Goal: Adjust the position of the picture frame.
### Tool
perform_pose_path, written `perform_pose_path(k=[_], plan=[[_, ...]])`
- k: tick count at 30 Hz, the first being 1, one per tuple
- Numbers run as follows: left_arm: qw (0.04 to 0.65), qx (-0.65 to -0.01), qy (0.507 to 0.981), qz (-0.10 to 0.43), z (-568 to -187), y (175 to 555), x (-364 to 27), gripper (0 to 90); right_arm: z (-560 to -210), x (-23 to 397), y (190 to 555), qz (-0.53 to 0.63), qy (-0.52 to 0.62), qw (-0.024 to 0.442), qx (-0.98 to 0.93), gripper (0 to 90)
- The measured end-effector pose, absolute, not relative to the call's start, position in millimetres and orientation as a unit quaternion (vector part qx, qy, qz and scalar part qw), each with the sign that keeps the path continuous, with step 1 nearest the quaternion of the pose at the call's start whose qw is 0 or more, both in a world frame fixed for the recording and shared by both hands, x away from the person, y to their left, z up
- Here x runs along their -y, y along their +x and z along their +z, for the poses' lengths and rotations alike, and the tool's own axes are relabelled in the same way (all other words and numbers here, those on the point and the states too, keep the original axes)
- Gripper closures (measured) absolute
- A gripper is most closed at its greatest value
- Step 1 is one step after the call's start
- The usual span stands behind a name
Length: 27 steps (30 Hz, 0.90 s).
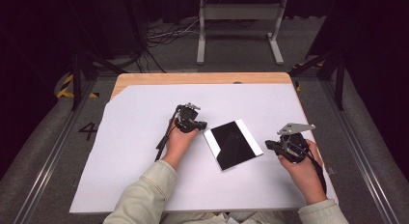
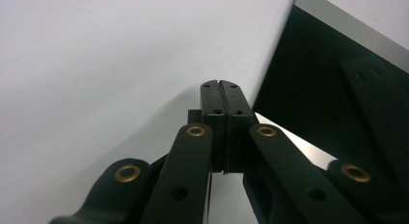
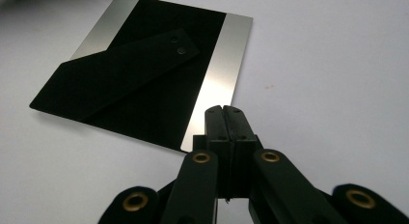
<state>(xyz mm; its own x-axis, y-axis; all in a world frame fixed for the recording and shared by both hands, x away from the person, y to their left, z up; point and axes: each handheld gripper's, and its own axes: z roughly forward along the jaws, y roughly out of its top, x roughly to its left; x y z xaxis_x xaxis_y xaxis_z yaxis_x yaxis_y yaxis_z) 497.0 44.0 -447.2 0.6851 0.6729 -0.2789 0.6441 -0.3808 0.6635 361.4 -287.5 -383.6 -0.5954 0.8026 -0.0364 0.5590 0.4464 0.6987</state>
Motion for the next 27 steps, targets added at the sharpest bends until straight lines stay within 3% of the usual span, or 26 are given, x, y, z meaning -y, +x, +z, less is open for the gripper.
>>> perform_pose_path(k=[8, 27], plan=[[0.382, -0.385, 0.840, 0.002, -446, 492, -42, 90.0, -384, 289, 361, 0.327, 0.416, 0.181, -0.829, 90.0], [0.355, -0.324, 0.876, -0.028, -441, 447, -38, 90.0, -393, 309, 366, 0.282, 0.439, 0.123, -0.844, 90.0]])
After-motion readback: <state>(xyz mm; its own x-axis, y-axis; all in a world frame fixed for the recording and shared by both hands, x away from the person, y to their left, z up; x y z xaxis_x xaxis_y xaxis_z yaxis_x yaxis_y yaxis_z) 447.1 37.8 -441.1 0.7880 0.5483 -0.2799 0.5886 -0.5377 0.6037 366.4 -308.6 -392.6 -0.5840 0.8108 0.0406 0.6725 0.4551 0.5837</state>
